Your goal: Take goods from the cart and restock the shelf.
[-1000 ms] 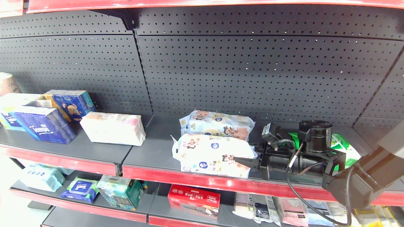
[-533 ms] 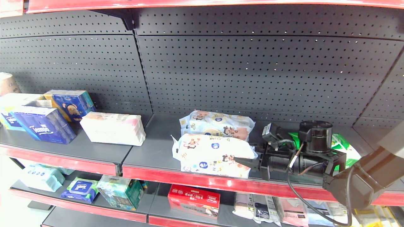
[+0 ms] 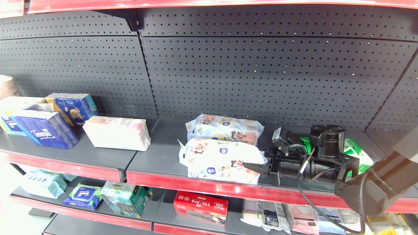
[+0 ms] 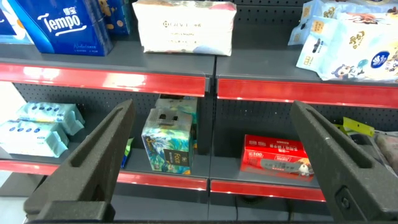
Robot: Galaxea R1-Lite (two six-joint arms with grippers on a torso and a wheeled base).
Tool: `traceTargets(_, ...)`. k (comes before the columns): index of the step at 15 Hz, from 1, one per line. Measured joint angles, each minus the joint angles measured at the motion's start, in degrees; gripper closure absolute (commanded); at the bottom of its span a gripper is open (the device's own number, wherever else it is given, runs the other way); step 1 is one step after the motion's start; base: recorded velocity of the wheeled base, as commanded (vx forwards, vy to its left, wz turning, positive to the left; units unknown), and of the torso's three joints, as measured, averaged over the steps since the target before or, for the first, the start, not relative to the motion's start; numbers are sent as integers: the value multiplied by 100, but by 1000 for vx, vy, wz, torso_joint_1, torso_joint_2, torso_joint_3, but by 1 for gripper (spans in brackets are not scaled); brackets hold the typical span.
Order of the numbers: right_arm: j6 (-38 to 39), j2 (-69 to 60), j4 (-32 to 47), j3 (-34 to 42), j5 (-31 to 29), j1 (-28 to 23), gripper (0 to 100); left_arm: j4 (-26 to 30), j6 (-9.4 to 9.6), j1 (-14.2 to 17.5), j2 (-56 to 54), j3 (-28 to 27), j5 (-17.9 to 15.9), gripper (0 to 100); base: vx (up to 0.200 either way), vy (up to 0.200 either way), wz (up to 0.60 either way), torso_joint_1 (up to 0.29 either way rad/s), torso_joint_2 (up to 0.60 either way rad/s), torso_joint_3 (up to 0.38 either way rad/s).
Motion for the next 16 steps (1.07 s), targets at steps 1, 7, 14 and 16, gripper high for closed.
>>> traceTargets(1, 2, -6, 0, 0, 0, -11, 100, 0, -2, 0, 0, 0, 0, 0, 0, 0, 0, 0, 0, 0)
traceTargets(7, -2, -30, -9, 28, -11, 1, 100, 0, 0, -1, 0, 0, -2, 0, 0, 0, 0, 0, 0, 0)
traceTargets(14, 0, -30, -9, 30, -13, 95, 100, 0, 0, 0, 0, 0, 0, 0, 0, 0, 0, 0, 0, 0)
traceTargets(16, -5, -30, -11, 28, -20, 126, 100, 0, 0, 0, 0, 0, 0, 0, 0, 0, 0, 0, 0, 0)
